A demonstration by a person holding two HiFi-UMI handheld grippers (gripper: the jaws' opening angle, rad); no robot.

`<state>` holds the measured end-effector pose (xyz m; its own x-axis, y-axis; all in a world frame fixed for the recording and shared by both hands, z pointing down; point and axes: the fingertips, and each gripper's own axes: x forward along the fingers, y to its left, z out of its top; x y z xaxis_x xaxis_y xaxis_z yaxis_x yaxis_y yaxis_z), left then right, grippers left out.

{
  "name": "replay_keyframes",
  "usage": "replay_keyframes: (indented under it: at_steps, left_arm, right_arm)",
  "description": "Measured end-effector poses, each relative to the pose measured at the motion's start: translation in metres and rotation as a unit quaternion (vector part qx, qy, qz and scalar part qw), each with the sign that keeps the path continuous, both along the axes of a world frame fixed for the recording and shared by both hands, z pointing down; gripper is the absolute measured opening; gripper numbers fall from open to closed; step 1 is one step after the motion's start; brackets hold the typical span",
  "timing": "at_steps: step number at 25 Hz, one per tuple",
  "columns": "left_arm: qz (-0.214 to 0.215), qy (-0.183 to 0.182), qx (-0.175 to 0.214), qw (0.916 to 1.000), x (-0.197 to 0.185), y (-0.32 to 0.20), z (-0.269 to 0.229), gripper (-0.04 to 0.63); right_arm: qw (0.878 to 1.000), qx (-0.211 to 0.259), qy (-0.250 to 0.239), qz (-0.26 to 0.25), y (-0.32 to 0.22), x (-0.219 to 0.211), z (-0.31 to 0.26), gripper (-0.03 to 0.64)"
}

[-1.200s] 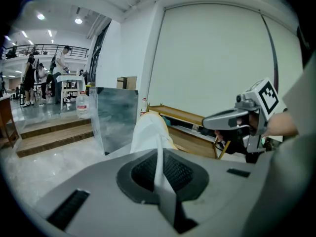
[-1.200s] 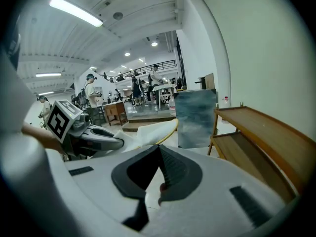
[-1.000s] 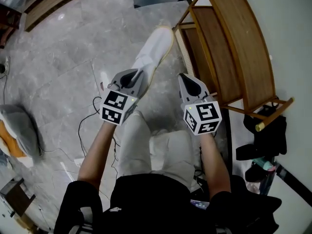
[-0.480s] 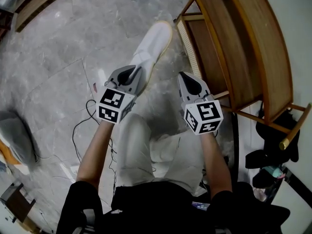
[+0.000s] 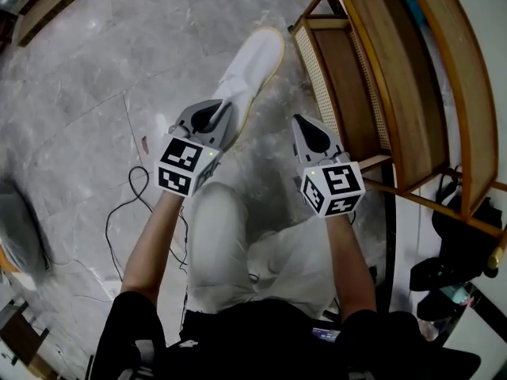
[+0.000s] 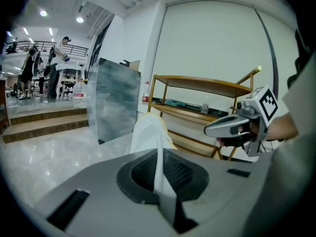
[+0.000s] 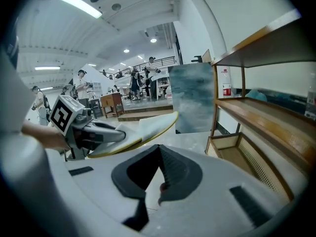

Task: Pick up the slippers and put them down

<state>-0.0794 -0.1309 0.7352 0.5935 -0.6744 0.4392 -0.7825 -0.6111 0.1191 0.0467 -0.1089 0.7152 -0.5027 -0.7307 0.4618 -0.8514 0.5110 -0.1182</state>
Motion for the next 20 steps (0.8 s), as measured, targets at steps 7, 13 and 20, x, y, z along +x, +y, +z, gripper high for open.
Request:
replay_keyframes:
  at_steps: [7, 13, 20]
  left_arm:
    - [0.002, -0.007, 0.007, 0.9999, -0.004, -0.008, 0.047, 0.015]
    - [-0.001, -0.003, 0.015, 0.9999, -0.004, -0.016, 0.072, 0.015]
    - [0.002, -0.007, 0.007, 0.9999, 0.001, -0.016, 0.105, 0.015]
  right_arm:
    - [1.0, 0.012, 0.003, -0.008, -0.004, -0.003, 0.045, -0.008]
    - [1.0, 0.009, 0.008, 0.0, -0.006, 0.003, 0.079, -0.008]
    - [1.0, 0.01, 0.001, 0.009, -0.009, 0.008, 0.103, -0.008]
